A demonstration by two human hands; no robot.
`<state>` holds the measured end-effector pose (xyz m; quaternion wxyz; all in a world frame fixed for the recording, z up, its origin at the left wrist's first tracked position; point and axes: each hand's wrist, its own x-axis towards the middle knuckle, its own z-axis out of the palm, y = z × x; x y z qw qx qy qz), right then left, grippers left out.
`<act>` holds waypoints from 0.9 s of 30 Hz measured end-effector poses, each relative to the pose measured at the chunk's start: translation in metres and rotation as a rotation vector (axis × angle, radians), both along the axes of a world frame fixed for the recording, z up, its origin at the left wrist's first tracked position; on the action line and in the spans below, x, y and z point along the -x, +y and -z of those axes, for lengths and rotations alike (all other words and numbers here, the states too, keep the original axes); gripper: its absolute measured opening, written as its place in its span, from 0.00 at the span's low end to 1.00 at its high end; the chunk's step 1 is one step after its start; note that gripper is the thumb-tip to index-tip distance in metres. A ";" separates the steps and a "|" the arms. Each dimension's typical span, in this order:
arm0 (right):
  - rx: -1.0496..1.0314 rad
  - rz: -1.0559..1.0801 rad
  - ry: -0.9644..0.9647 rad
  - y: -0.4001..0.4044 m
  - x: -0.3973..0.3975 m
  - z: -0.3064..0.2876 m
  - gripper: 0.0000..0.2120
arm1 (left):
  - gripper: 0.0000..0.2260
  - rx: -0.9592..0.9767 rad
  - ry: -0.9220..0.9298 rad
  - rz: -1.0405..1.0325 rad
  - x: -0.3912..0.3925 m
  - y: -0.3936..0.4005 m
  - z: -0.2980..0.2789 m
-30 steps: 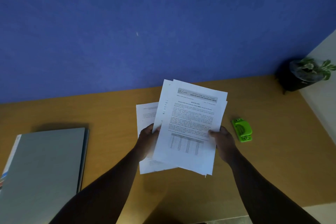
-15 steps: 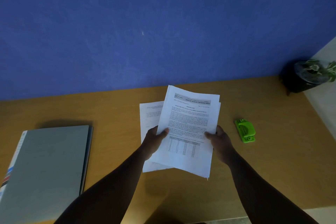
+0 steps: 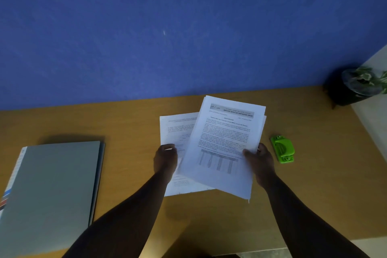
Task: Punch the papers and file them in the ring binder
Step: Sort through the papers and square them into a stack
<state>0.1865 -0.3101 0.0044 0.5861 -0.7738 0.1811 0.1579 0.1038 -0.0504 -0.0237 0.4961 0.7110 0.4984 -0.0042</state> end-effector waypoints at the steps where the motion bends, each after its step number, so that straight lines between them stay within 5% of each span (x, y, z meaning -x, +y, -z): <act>1: -0.006 0.027 0.007 0.000 0.000 0.000 0.11 | 0.09 -0.032 0.033 -0.031 0.002 0.003 0.003; 13: 0.064 0.035 0.046 -0.009 0.003 0.006 0.11 | 0.45 -0.275 0.387 0.015 -0.004 -0.011 0.017; 27: 0.068 -0.011 0.071 -0.018 0.008 0.017 0.11 | 0.49 -0.194 0.334 0.064 -0.014 -0.014 0.017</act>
